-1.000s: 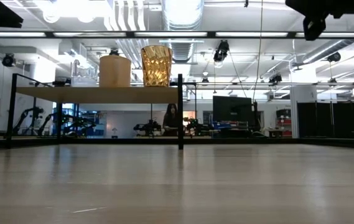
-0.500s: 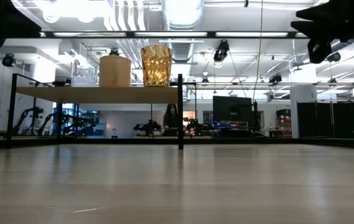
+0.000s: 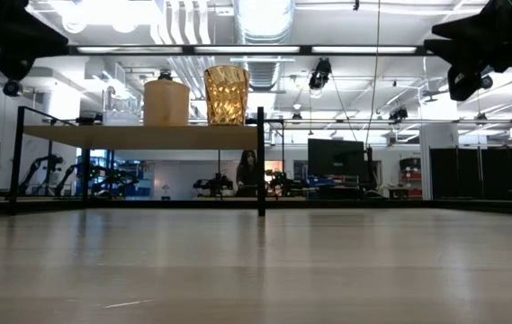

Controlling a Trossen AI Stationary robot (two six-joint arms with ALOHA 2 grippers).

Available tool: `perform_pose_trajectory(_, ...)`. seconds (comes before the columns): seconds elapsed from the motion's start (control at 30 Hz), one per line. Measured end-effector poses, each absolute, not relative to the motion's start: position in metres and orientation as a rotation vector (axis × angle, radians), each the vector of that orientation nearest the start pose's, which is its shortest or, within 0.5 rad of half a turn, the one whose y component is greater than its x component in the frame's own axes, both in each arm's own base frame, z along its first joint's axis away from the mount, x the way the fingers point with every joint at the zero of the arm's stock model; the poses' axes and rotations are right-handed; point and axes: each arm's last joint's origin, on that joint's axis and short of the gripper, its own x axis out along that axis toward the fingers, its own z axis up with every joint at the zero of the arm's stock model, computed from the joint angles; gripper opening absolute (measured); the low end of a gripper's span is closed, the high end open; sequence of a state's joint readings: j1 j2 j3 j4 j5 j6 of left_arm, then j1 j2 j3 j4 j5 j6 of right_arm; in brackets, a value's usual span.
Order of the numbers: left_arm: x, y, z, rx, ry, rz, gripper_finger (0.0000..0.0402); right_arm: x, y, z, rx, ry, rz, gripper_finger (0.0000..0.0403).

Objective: Stack small to large cups/mugs on shelf
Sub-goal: Return to Home Position

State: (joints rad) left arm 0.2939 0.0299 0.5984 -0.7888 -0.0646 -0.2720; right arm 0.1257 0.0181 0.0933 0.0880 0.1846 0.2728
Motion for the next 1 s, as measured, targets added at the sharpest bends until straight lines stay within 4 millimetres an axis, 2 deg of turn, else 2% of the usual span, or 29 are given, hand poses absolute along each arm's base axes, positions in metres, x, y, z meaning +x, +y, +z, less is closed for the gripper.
perform_pose_trajectory(0.27,0.035,0.009,0.267,-0.265,0.14,0.27,0.0084,0.091,0.006,0.201,0.285,-0.159,-0.039,0.0096)
perform_pose_trajectory(0.5,0.044,0.012,0.259,-0.246,0.128,0.254,0.0084,0.095,0.007,0.185,0.343,-0.122,-0.041,0.0096)
perform_pose_trajectory(0.6,0.05,0.013,0.25,-0.241,0.136,0.252,0.0084,0.097,0.007,0.179,0.384,-0.105,-0.042,0.0096)
perform_pose_trajectory(0.83,0.068,0.017,0.232,-0.21,0.049,0.177,0.0084,0.096,0.007,0.183,0.349,-0.143,-0.037,0.0096)
perform_pose_trajectory(1.0,0.08,0.02,0.21,-0.19,0.037,0.173,0.0084,0.096,0.007,0.184,0.34,-0.158,-0.035,0.0096)
